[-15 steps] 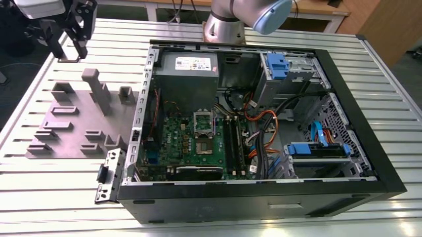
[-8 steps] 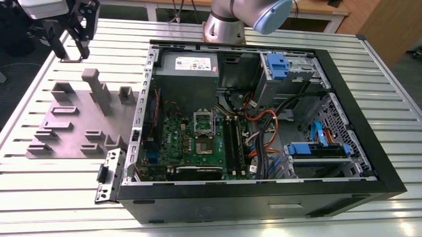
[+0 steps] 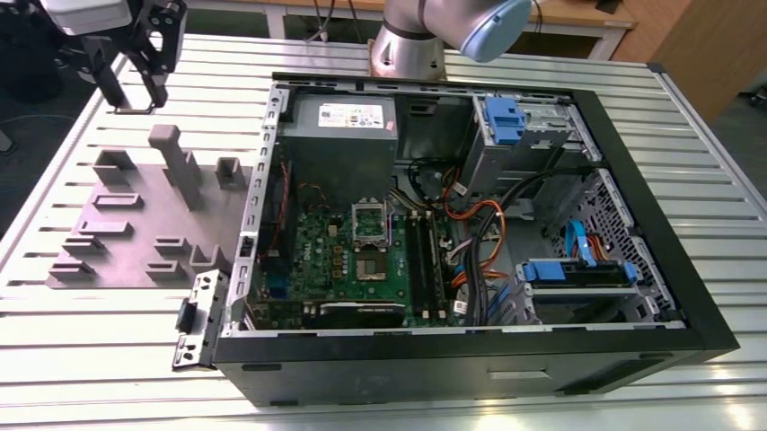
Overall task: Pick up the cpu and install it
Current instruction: 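Pick up the cpu and move it towards the insertion slot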
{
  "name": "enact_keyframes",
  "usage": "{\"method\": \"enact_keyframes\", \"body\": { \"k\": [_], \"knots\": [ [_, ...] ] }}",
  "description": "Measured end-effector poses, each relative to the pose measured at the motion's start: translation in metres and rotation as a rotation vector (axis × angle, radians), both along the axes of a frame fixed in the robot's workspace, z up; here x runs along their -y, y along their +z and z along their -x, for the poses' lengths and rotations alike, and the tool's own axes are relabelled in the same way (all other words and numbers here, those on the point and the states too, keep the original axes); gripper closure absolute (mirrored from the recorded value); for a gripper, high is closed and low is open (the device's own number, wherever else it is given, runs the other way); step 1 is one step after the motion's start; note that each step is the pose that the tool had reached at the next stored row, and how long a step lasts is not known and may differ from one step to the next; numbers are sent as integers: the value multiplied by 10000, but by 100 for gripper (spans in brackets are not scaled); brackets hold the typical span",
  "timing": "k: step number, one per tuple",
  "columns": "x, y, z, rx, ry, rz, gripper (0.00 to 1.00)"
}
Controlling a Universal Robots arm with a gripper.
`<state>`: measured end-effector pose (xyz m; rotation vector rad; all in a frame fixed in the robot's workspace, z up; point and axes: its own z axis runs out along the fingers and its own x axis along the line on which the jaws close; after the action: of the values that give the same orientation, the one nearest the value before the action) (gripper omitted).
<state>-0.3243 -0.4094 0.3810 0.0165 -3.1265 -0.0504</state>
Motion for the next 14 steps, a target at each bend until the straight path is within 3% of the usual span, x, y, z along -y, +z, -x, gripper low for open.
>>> {"method": "enact_keyframes", "body": {
  "k": [14],
  "knots": [
    [0, 0, -49, 0, 1, 0, 55]
  ]
}}
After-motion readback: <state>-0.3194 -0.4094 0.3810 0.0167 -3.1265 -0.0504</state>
